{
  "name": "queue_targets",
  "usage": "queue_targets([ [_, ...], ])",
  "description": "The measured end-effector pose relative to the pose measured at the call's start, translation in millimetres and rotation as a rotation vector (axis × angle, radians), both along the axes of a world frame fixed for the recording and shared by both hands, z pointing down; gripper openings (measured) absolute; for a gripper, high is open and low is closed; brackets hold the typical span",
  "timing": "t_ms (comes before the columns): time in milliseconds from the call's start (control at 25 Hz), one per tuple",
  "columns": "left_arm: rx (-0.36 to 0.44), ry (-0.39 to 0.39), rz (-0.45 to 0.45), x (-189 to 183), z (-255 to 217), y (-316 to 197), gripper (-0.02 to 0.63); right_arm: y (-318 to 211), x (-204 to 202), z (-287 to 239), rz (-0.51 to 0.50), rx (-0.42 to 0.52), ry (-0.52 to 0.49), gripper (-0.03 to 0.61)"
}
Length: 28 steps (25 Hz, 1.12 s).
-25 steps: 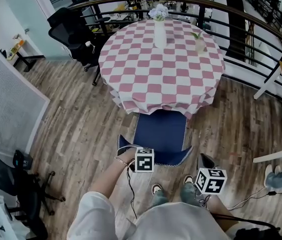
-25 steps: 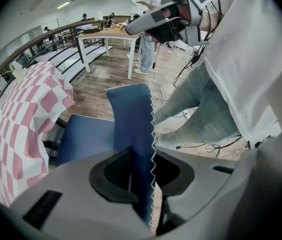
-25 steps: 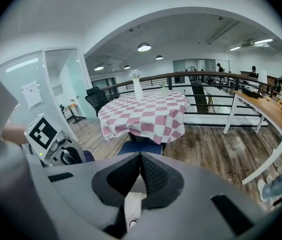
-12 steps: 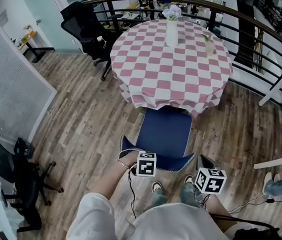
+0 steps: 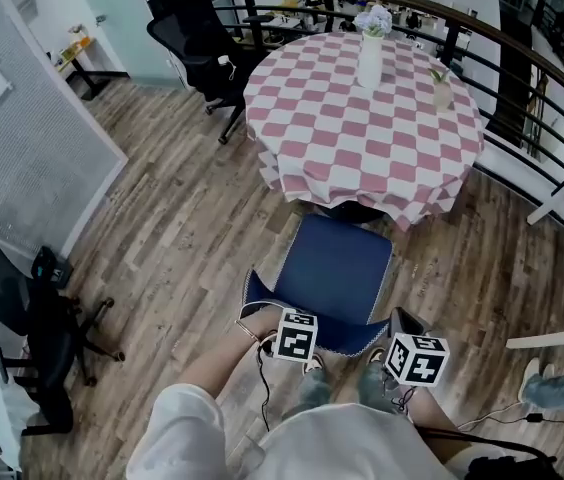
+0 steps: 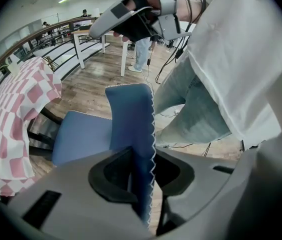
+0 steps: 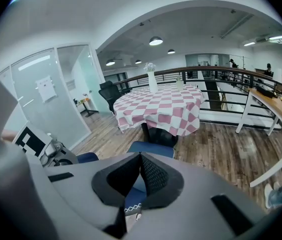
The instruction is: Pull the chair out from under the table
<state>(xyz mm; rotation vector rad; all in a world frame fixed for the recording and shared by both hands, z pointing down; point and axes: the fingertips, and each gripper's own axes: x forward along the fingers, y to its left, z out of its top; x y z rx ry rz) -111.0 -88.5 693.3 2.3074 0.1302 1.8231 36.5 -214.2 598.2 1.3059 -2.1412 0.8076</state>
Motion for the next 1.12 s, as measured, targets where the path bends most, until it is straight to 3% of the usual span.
queue_targets([
  [680,-0.021,-0.002,0.003,-5,0,55,0.095,7,-43,-1,-0.107,-0.012,-0.019,0.018],
  [1120,-0.031,0.061,-0.051,-2,1,55,0.126,6,-58,7,-0.129,-0.036,-0.024,0.018],
])
